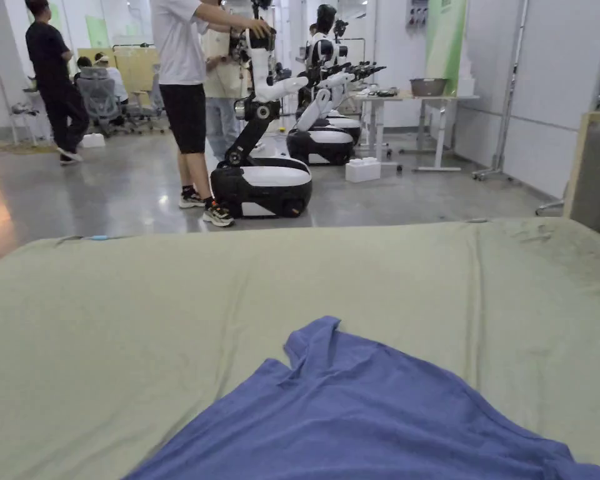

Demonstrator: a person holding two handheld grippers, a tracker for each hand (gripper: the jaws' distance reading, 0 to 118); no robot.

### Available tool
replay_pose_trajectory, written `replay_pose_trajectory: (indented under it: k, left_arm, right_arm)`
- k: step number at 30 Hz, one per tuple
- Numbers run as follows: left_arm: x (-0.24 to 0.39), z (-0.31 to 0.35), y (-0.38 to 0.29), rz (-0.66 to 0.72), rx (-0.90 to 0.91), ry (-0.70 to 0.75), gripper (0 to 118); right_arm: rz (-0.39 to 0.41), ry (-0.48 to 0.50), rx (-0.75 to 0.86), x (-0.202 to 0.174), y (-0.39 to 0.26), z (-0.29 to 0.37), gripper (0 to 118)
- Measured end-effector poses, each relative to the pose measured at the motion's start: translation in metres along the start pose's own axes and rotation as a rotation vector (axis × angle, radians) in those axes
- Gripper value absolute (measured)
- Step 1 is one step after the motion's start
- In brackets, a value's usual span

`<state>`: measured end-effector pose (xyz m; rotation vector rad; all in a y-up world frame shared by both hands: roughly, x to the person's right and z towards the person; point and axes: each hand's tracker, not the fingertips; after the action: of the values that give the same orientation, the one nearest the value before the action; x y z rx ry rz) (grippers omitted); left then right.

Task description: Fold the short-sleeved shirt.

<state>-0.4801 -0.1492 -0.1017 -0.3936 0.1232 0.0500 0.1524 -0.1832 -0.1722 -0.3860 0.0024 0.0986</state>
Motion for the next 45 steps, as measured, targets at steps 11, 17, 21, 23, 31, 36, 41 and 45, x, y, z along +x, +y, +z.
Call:
replay_pose_trajectory:
  k: [11, 17, 21, 23, 31, 36, 41, 45]
  left_arm:
    - [-0.007, 0.010, -0.043, -0.003, -0.163, 0.133, 0]
    - [-0.055, -0.048, -0.059, 0.285, -0.240, 0.118, 118]
    - [-0.066, -0.090, -0.059, 0.315, -0.260, 0.180, 118]
    - [-0.058, -0.113, -0.060, 0.252, -0.275, 0.250, 118]
    - [-0.012, -0.108, -0.067, 0.025, -0.314, 0.160, 12]
    - [-0.001, -0.092, -0.064, -0.003, -0.234, 0.130, 7]
    - [-0.005, -0.084, -0.048, 0.018, -0.110, 0.144, 7]
    - [-0.003, -0.088, -0.047, -0.007, -0.114, 0.138, 7]
  right_arm:
    - [0.093, 0.270, 0.124, -0.091, 0.038, 0.044, 4]
    - [0.096, 0.327, 0.101, -0.115, 0.047, 0.032, 4]
    - [0.093, 0.338, 0.059, -0.114, 0.050, 0.018, 4]
    - [0.087, 0.326, 0.051, -0.110, 0.051, 0.010, 4]
    - [0.110, 0.302, 0.017, -0.116, 0.069, -0.022, 4]
    - [0.121, 0.345, -0.011, -0.133, 0.090, -0.069, 4]
    - [0.141, 0.411, -0.135, -0.169, 0.129, -0.169, 6]
    - [0.144, 0.397, -0.340, -0.194, 0.155, -0.289, 117]
